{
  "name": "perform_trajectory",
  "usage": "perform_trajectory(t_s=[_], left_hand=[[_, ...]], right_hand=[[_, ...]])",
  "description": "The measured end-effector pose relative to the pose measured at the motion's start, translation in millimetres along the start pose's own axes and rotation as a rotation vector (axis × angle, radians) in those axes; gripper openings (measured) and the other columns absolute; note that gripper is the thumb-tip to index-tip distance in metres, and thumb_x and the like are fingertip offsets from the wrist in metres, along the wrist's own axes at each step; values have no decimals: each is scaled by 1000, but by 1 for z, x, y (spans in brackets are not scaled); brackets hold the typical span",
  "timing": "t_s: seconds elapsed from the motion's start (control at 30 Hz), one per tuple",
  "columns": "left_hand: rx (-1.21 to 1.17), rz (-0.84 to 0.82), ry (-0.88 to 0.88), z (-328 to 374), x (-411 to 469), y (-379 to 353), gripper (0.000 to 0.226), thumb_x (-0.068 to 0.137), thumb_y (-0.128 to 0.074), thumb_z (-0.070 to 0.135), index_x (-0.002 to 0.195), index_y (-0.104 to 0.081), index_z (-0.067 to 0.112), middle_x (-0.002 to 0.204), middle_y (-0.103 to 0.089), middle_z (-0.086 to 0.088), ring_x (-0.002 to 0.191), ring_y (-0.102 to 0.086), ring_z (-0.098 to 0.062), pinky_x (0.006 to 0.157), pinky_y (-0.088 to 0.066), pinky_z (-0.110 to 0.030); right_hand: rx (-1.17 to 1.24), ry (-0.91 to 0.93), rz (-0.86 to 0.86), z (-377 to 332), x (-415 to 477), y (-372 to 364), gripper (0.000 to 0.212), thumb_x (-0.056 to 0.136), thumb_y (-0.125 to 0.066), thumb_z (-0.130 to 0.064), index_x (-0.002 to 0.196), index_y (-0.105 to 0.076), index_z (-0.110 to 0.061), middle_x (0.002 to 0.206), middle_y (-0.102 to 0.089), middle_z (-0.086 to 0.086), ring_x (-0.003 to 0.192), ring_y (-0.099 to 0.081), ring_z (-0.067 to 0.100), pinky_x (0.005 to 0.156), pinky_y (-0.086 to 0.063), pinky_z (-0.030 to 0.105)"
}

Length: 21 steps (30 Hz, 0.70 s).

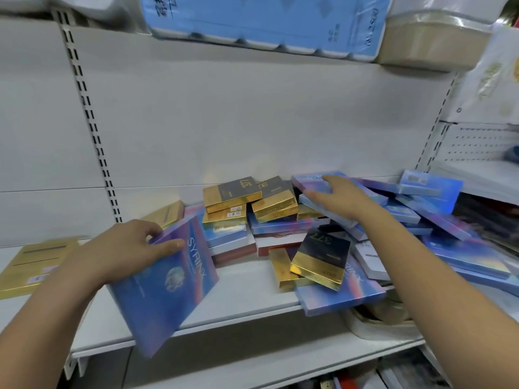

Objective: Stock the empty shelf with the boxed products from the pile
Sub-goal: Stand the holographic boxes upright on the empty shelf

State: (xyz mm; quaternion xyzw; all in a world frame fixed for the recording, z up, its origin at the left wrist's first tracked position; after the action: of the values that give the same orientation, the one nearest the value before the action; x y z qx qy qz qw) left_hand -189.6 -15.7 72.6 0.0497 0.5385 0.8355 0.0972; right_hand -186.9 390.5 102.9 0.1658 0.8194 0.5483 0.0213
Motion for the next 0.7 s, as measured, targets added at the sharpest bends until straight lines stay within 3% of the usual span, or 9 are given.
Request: perform_trajectory(t_s=[0.07,0.13,0.23,0.3,0.43,0.53,0.6,0.7], left_hand=[[-24,23,-8,-3,0,1,36,87,-60,63,89,-68,28,85,-68,9,77,-63,-8,69,-49,-29],[-81,41,-6,-8,1,2,36,86,-61,62,83,-71,27,79,-70,7,75,-65,-12,70,-50,-31],[-205,54,-8,-12,-5,4,71,60,-53,94,75,-74,28,67,-74,7,66,-71,-15,71,-57,-38],[-294,52,-17,-15,-8,2,86,40,-47,104,79,-75,32,67,-75,6,61,-73,-16,70,-60,-42],[-439,87,-17,-11,-17,4,66,66,-55,87,85,-74,27,69,-76,0,61,-74,-22,75,-61,-53],[-514,118,-35,-12,-19,6,52,63,-59,85,88,-72,41,70,-77,-3,63,-74,-26,74,-61,-50],[-599,170,-35,-15,-20,8,40,78,-67,73,86,-74,35,71,-77,-5,68,-74,-32,76,-58,-50],[-719,262,-49,-21,-22,13,19,89,-67,48,89,-76,31,76,-78,-5,75,-74,-35,77,-57,-45]], right_hand=[[120,-74,116,16,11,21,68,98,-47,-58,146,-49,-10,152,-48,14,135,-47,33,107,-39,44],[37,-177,159,39,24,39,71,96,-46,-63,136,-56,-5,142,-56,18,127,-52,37,101,-43,45],[-116,-337,-28,57,33,37,85,87,-57,-71,135,-51,-1,139,-55,18,124,-53,39,96,-44,43],[-191,-345,-135,53,36,36,90,86,-61,-69,139,-46,3,144,-51,19,124,-52,38,92,-40,40],[-262,-346,-159,42,42,44,80,83,-72,-59,127,-51,4,123,-59,19,99,-51,33,83,-39,38],[-202,-389,-154,43,38,47,86,77,-78,-59,128,-50,4,116,-56,18,103,-56,36,84,-43,41],[-72,-409,-138,52,32,49,88,71,-83,-59,126,-50,2,123,-56,17,111,-57,38,88,-45,42],[402,-386,-10,62,20,59,66,72,-90,-38,115,-60,3,112,-69,16,92,-65,32,86,-55,43]])
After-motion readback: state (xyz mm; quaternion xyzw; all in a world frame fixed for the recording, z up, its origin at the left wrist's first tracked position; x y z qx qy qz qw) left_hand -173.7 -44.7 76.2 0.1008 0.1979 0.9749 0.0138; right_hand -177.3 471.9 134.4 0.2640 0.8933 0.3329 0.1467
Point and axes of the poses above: each hand's wrist, its own x-axis towards the middle knuckle, its own y-axis out of the back of the hand, z = x × y, the point moved 7 cm from there along x, towards the middle knuckle
